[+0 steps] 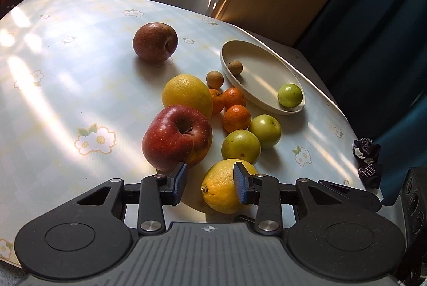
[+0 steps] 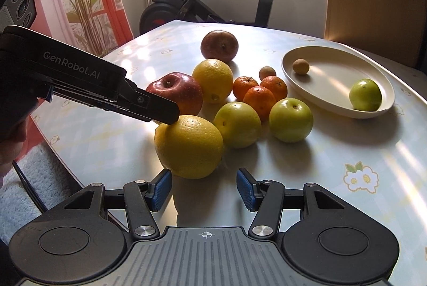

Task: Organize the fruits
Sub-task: 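Move the left gripper to the yellow lemon and grasp it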

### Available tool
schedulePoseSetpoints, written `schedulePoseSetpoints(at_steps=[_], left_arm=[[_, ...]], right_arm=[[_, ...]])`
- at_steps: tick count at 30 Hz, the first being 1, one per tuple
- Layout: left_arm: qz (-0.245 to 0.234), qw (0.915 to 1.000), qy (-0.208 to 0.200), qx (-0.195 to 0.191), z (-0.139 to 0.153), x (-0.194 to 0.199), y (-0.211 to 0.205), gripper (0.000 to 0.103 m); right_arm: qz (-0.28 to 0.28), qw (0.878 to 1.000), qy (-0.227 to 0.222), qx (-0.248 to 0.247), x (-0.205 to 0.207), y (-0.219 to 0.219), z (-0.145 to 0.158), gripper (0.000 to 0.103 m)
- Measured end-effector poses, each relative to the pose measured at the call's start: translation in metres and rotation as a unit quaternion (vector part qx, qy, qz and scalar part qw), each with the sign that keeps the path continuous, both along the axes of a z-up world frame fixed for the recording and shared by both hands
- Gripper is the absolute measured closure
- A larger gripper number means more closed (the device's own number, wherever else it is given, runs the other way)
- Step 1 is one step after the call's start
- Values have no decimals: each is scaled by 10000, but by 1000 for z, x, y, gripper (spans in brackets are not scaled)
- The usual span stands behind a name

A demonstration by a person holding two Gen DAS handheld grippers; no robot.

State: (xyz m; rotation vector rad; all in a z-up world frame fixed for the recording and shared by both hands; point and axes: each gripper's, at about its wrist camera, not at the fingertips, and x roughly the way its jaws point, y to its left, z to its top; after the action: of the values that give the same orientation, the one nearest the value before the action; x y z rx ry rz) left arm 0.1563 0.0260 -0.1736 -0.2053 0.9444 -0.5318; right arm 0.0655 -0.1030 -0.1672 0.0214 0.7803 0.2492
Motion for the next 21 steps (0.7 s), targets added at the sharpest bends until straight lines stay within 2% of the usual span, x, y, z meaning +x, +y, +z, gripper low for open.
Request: schedulePoseSetpoints(at_steps=[11, 21], left_arm=[[-454, 9984, 130, -298, -5, 4, -22, 60], [-596, 9973, 167, -398, -11, 6, -28, 61]], right_arm=[[-1, 10000, -41, -24, 5, 1, -3, 52], [-117, 9994, -64, 324, 5, -11, -8, 54]])
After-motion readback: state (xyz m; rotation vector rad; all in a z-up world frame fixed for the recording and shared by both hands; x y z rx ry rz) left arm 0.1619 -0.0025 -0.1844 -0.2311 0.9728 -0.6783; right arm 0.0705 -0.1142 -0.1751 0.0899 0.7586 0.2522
